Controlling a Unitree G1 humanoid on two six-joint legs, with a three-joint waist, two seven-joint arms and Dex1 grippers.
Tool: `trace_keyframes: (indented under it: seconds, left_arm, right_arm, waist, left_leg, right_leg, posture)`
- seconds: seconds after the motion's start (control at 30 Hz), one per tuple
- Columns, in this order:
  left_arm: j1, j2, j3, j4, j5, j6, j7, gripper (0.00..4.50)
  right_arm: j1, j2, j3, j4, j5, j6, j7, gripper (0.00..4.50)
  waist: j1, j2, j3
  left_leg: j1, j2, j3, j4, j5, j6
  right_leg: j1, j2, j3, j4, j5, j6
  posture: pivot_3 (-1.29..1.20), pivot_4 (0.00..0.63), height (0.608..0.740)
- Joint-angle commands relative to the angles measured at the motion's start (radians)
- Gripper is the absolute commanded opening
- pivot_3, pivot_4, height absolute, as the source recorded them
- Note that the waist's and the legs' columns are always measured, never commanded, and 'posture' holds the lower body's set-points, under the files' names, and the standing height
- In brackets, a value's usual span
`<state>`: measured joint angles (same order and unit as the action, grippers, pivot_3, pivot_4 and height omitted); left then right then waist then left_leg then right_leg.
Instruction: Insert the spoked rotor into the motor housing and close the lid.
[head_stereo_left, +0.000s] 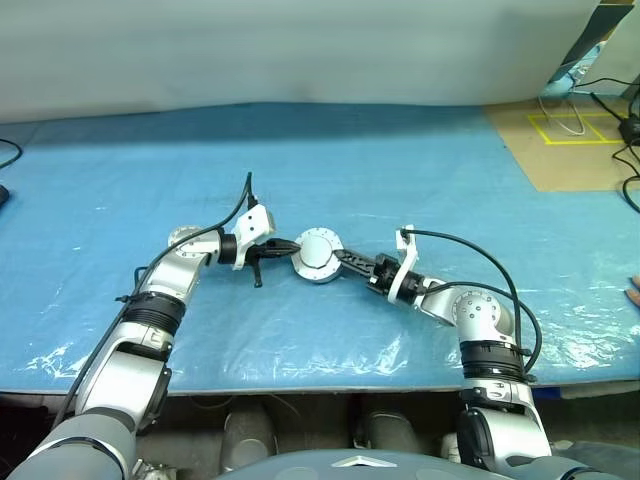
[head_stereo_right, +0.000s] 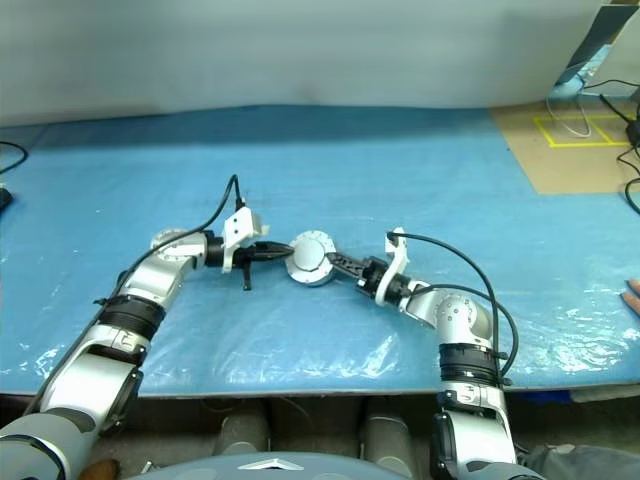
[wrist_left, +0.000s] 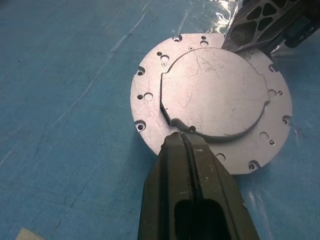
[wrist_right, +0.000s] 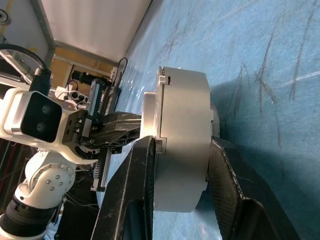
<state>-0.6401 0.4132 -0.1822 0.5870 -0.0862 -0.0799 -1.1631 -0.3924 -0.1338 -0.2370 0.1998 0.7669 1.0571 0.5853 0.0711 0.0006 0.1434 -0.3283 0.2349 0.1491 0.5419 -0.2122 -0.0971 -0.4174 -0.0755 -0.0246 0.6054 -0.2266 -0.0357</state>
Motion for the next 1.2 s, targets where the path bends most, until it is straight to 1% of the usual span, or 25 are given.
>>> trace_keyframes:
  seconds: [0.03, 0.17, 0.3, 0.4, 0.47, 0.5, 0.6, 0.77, 0.87, 0.9, 1.03, 1.17, 1.2]
  left_arm:
    - [0.015, -0.014, -0.037, 0.020, 0.030, 0.006, -0.007, 0.00]
    - [0.021, -0.022, 0.000, -0.010, -0.022, 0.039, -0.009, 0.00]
    - [0.039, -0.008, 0.089, -0.165, -0.169, 0.217, -0.045, 0.00]
    - [0.049, 0.026, 0.152, -0.271, -0.270, 0.384, -0.054, 0.00]
    - [0.076, 0.064, 0.178, -0.323, -0.311, 0.452, -0.065, 0.00]
    - [0.091, 0.082, 0.190, -0.337, -0.323, 0.474, -0.065, 0.00]
    - [0.116, 0.112, 0.220, -0.351, -0.352, 0.519, -0.047, 0.00]
    - [0.113, 0.105, 0.341, -0.303, -0.470, 0.690, 0.036, 0.00]
    - [0.114, 0.087, 0.391, -0.289, -0.523, 0.747, 0.075, 0.58]
    - [0.114, 0.079, 0.409, -0.286, -0.541, 0.762, 0.088, 0.86]
    - [0.110, 0.051, 0.463, -0.275, -0.591, 0.785, 0.133, 2.29]
    - [0.128, 0.030, 0.475, -0.283, -0.617, 0.793, 0.140, 3.60]
    - [0.129, 0.024, 0.483, -0.281, -0.629, 0.803, 0.148, 4.03]
  right_arm:
    - [-0.007, 0.023, 0.040, 0.007, -0.006, 0.011, -0.012, 1.15]
    - [-0.004, 0.033, 0.048, 0.031, -0.029, 0.000, -0.032, 1.15]
    - [-0.016, 0.058, -0.001, 0.055, -0.008, 0.008, -0.079, 1.15]
    - [-0.028, 0.069, -0.036, 0.057, 0.021, 0.023, -0.097, 1.15]
    - [-0.037, 0.075, -0.060, 0.065, 0.042, 0.031, -0.110, 1.15]
    - [-0.042, 0.079, -0.071, 0.066, 0.053, 0.037, -0.114, 1.15]
    - [-0.056, 0.094, -0.101, 0.060, 0.094, 0.056, -0.130, 1.15]
    - [-0.117, 0.141, -0.201, 0.057, 0.211, 0.086, -0.179, 1.15]
    - [-0.151, 0.162, -0.235, 0.041, 0.260, 0.100, -0.213, 1.15]
    - [-0.161, 0.166, -0.241, 0.034, 0.274, 0.104, -0.224, 1.15]
    - [-0.180, 0.170, -0.241, 0.004, 0.317, 0.129, -0.251, 1.15]
    - [-0.193, 0.154, -0.230, -0.010, 0.345, 0.147, -0.252, 1.15]
    - [-0.202, 0.147, -0.234, -0.011, 0.352, 0.145, -0.251, 1.15]
  waist:
    - [-0.001, 0.000, 0.000]
    - [-0.001, 0.000, 0.000]
    - [-0.009, 0.000, 0.000]
    - [-0.012, -0.001, 0.001]
    - [-0.022, -0.001, 0.002]
    - [-0.030, -0.001, 0.002]
    - [-0.032, 0.000, 0.002]
    - [-0.027, -0.002, 0.009]
    - [-0.028, 0.000, 0.016]
    - [-0.026, 0.001, 0.018]
    - [-0.024, 0.001, 0.019]
    - [-0.021, 0.001, 0.020]
    - [-0.020, 0.001, 0.020]
  left_leg:
    - [0.000, 0.000, 0.000, 0.000, 0.000, 0.000]
    - [0.000, 0.000, 0.000, 0.000, 0.000, 0.000]
    - [0.000, 0.001, 0.000, 0.000, 0.000, 0.000]
    - [-0.004, 0.002, 0.000, 0.000, 0.000, 0.000]
    - [-0.005, 0.002, 0.000, 0.000, 0.000, 0.000]
    - [-0.004, 0.002, 0.000, -0.001, 0.000, 0.000]
    - [-0.004, 0.001, 0.000, -0.002, 0.000, 0.000]
    - [-0.006, 0.002, 0.000, -0.002, 0.000, 0.000]
    - [-0.007, 0.002, 0.000, -0.001, 0.000, 0.000]
    - [-0.008, 0.002, 0.000, -0.001, 0.000, 0.000]
    - [-0.014, 0.002, 0.000, -0.001, 0.000, 0.000]
    - [-0.017, 0.002, -0.002, 0.000, 0.002, 0.003]
    - [-0.018, 0.002, -0.002, 0.000, 0.002, 0.003]
  right_leg:
    - [0.000, 0.000, 0.000, 0.000, 0.000, 0.000]
    - [0.000, 0.000, 0.000, 0.000, 0.000, 0.000]
    - [-0.001, 0.001, 0.000, 0.000, 0.001, -0.001]
    - [-0.005, 0.002, 0.000, 0.001, 0.001, -0.001]
    - [-0.005, 0.002, 0.000, 0.000, 0.001, -0.002]
    - [-0.006, 0.002, 0.000, 0.000, 0.001, -0.002]
    - [-0.006, 0.002, 0.000, 0.000, 0.001, -0.002]
    - [-0.007, 0.002, 0.000, -0.001, 0.001, -0.002]
    - [-0.008, 0.002, 0.000, 0.000, 0.001, -0.002]
    - [-0.008, 0.002, 0.000, 0.000, 0.001, -0.002]
    - [-0.013, 0.003, -0.001, 0.000, 0.003, 0.002]
    - [-0.013, 0.005, -0.002, 0.000, 0.004, 0.003]
    - [-0.014, 0.005, -0.002, 0.000, 0.004, 0.003]
  posture:
    - [0.00, 0.150, 0.740]
    - [0.00, 0.150, 0.740]
    - [0.00, 0.150, 0.740]
    - [0.00, 0.150, 0.740]
    - [0.00, 0.150, 0.740]
    - [0.00, 0.150, 0.740]
    - [0.00, 0.150, 0.740]
    - [0.00, 0.150, 0.740]
    - [0.00, 0.150, 0.740]
    - [0.00, 0.150, 0.740]
    - [0.00, 0.150, 0.740]
    - [0.00, 0.150, 0.740]
    - [0.00, 0.150, 0.740]
